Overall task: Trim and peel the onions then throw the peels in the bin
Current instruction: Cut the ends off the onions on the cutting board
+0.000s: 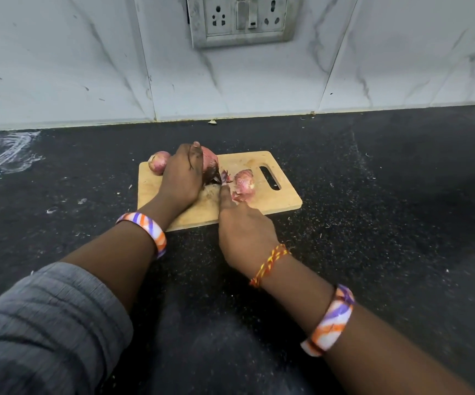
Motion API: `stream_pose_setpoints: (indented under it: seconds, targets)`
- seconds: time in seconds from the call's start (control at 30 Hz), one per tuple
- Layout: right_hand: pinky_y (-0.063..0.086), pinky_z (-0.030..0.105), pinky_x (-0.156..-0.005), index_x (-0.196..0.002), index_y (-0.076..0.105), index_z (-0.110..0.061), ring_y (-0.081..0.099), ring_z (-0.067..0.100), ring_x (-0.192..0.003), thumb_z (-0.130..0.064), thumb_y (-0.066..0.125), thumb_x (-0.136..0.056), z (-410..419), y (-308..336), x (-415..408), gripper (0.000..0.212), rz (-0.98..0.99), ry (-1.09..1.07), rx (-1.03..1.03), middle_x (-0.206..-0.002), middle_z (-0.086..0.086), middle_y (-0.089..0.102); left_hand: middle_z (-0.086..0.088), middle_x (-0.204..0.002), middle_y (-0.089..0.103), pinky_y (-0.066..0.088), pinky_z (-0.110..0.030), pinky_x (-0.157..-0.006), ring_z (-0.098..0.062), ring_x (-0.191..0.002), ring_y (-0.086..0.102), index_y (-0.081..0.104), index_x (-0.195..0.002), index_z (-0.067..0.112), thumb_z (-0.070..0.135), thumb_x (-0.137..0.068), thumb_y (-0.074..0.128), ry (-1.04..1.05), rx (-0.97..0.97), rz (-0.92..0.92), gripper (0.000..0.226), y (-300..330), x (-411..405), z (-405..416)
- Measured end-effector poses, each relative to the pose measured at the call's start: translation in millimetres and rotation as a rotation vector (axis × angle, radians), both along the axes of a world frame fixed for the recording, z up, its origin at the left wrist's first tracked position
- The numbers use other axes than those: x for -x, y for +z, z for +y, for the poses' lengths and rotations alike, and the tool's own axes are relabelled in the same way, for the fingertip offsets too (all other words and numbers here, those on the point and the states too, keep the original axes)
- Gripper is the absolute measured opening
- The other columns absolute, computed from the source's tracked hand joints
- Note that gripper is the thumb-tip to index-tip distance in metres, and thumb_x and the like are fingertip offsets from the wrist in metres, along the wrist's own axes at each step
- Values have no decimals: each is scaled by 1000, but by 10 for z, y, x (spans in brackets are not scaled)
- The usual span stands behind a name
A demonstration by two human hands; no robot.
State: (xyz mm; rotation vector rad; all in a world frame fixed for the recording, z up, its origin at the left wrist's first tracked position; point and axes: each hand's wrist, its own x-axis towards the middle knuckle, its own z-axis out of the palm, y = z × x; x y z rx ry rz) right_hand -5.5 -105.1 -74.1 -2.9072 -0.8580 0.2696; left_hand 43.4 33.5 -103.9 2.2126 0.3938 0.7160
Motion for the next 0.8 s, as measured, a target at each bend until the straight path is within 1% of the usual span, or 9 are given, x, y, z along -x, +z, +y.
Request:
stream_pose_setpoints:
  seconds: [0.13, 0.23, 0.33, 0.4, 0.5, 0.6, 0.67, 0.73, 0.8]
  targets:
    - [47, 41, -85, -149, 0, -10, 54, 32, -112, -3, 40, -93, -11, -1, 0, 70, -27, 8, 2, -124, 15, 53, -15, -88, 48, 22, -24, -66, -22, -82, 41, 47, -90, 2, 26, -100, 23, -1, 21, 13, 35, 4, 9, -1]
    - [46, 42, -85, -149, 5, -9, 54, 34, -110, -3, 38, -92, 44, 56, -150, 66, 21, -3, -82, -125, 17, 52, -17, -89, 50, 23, -25, -66, -21, -82, 42, 49, -93, -2, 26, -100, 24, -19, 20, 10, 38, 12, 35, -15]
    - [49, 45, -86, -148, 12, -12, 56, 34, -91, -4, 36, -91, 6, 158, -272, 63, 174, -69, -277, -125, 21, 50, -22, -99, 55, 24, -24, -69, -23, -87, 44, 50, -100, -6, 26, -101, 22, -11, 48, 0, 42, 16, 56, -20]
    - [53, 47, -81, -149, 11, -14, 57, 33, -83, -4, 35, -92, -64, 210, -278, 62, 185, -79, -376, -122, 21, 52, -23, -106, 56, 26, -24, -72, -30, -96, 50, 50, -106, -6, 28, -100, 21, 4, 57, 4, 45, 8, 41, -12]
    - [57, 43, -69, -149, 10, -18, 62, 31, -76, -8, 33, -95, -156, 247, -219, 60, 188, -57, -452, -116, 19, 56, -20, -122, 56, 35, -30, -85, -34, -113, 51, 46, -124, 1, 31, -100, 24, 7, -19, 5, 44, -16, 30, -11]
    - [54, 31, -45, -148, 13, -20, 61, 23, -51, -9, 30, -96, -177, 228, -202, 56, 246, -64, -482, -87, 16, 62, -10, -127, 58, 35, -30, -92, -29, -119, 49, 49, -128, 13, 37, -98, 29, -55, -79, -72, 43, -39, 38, 47]
    - [48, 23, -36, -148, 14, -20, 54, 17, -41, -9, 29, -97, -183, 219, -216, 55, 268, -76, -484, -68, 9, 58, -10, -127, 57, 33, -28, -96, -27, -122, 46, 53, -126, 14, 46, -92, 30, -111, -54, -56, 52, -50, 26, 86]
    - [44, 19, -31, -148, 15, -18, 50, 11, -34, -8, 28, -97, -192, 224, -243, 53, 278, -89, -489, -66, 8, 55, -13, -131, 51, 31, -27, -99, -26, -123, 45, 48, -130, 15, 44, -87, 45, -151, -62, 26, 52, -63, 13, 70]
    - [42, 19, -30, -148, 16, -19, 48, 10, -31, -8, 29, -97, -208, 269, -270, 53, 284, -96, -495, -72, 10, 55, -14, -133, 46, 33, -28, -102, -25, -122, 45, 41, -134, 13, 28, -80, 64, -158, -54, 65, 61, -65, 22, 41]
